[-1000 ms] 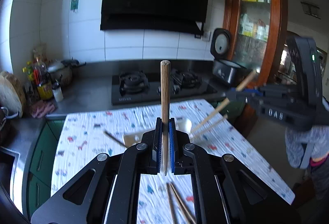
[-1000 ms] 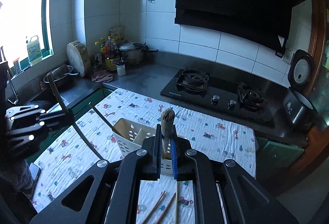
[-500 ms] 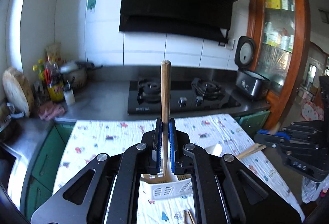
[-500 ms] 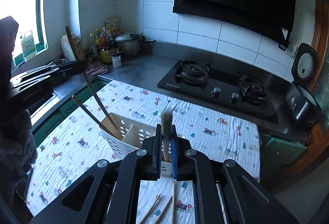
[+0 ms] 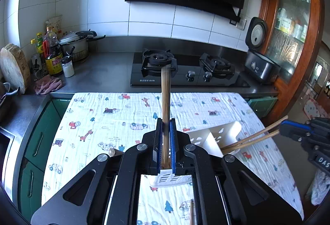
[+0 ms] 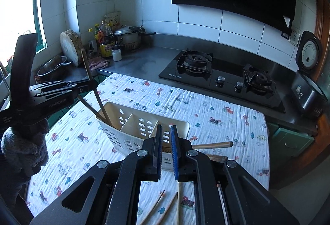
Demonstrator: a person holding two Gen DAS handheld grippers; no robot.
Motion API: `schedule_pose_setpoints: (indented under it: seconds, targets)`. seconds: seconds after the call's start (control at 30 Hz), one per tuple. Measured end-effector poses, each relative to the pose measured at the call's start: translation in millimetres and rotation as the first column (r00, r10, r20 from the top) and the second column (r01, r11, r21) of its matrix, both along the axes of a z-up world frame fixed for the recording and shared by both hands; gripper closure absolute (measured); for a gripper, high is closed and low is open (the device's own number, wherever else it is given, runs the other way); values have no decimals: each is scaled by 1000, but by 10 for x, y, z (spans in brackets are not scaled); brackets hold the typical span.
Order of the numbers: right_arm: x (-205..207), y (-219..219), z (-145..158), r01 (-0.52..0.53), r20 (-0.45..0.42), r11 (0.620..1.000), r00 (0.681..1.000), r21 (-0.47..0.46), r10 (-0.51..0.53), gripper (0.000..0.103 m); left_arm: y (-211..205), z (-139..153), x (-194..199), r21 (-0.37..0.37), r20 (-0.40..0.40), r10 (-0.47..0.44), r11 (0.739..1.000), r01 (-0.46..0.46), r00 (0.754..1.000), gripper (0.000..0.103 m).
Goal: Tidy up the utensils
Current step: 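Lower both chopsticks into the white holder and open both tools, then move both open tools back toward the loose chopsticks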
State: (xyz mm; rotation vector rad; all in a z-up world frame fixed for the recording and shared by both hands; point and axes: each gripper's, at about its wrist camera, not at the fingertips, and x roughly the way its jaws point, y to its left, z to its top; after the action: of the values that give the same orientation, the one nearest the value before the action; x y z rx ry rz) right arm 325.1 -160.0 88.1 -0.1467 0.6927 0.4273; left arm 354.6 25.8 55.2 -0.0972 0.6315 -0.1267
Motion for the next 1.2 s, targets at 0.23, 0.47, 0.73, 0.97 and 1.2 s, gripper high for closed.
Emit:
schedule_pose_setpoints:
  seconds: [0.23,0.47,0.73,0.97,1.2]
  targets:
    - [-184,-164,42,24,36,999,999,37,-25,76,44,-10,-12,-7,-10,12,1000,-12,1000,83]
    - [-592,-339,-12,49,96,997,994,51,-54,62,4,214,-349,-10,81,3,1000,-3,997,62]
    - [-1062,-501,-392,72,89,996,993,55,-77,47,-36,203,-971,-38,118,-29,999,33,993,49]
    - [-1457,-616,-843,86,63,995,994,49,-89,39,-70,-201,-1542,-43,72,-41,998,45,997,48]
    - [-1651,-737,-1307,114,3,993,993,21,-114,39,-30,-771,-1961,-79,-23,-17,997,16,1000,48]
